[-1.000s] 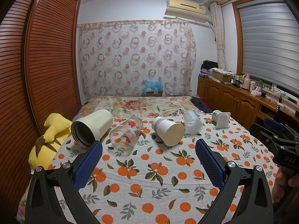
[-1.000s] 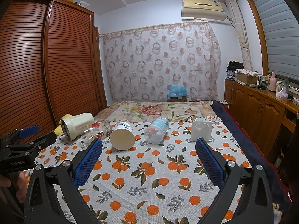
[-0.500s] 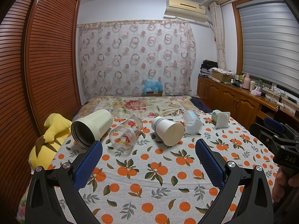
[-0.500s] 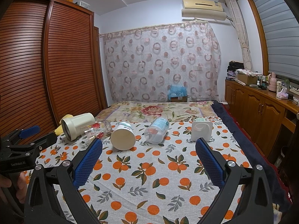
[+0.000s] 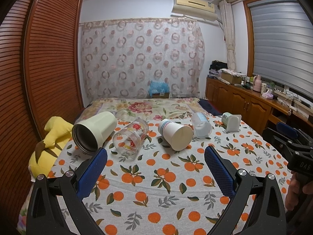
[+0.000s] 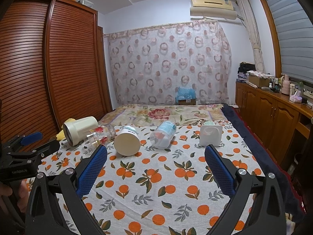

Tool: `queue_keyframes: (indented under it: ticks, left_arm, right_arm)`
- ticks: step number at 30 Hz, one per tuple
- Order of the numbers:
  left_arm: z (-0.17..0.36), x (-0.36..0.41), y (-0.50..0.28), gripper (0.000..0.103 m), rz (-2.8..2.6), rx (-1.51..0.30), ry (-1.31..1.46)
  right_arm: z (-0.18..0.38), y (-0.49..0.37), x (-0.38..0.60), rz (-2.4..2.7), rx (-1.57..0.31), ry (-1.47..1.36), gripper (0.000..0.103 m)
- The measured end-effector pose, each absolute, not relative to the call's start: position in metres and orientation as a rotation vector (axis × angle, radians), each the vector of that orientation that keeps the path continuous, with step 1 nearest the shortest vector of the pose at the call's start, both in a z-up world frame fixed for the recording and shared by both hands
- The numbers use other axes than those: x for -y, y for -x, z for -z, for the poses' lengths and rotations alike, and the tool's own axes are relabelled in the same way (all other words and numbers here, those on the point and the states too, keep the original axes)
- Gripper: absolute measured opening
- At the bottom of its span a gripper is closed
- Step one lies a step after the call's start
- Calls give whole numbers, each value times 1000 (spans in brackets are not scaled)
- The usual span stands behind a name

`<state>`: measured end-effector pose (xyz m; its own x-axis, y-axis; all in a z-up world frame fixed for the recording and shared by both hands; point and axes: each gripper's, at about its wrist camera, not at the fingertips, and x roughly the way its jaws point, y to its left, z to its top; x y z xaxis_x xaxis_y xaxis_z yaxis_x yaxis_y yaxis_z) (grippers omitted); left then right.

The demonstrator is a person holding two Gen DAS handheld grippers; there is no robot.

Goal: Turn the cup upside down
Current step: 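Move the right tool to the pale green cup and close around it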

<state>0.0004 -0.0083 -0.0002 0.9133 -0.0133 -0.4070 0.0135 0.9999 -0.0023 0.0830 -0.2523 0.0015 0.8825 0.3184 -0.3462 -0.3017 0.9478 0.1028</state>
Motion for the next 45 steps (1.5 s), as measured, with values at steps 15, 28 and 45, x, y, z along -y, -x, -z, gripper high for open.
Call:
queue_keyframes:
  ticks: [15,28,45]
  left_arm:
    - [26,4,-69,95,109,-535,-40]
    - [28,15,-117,95,204,-605,-56]
    - [35,31,-157,95,295,-675,-75]
  right_arm:
    - [14,-166,271,-309,-461,60,90]
    - [7,-267,294,-295,-631,93,77]
    - [50,-395,302,-241,-978,103,69]
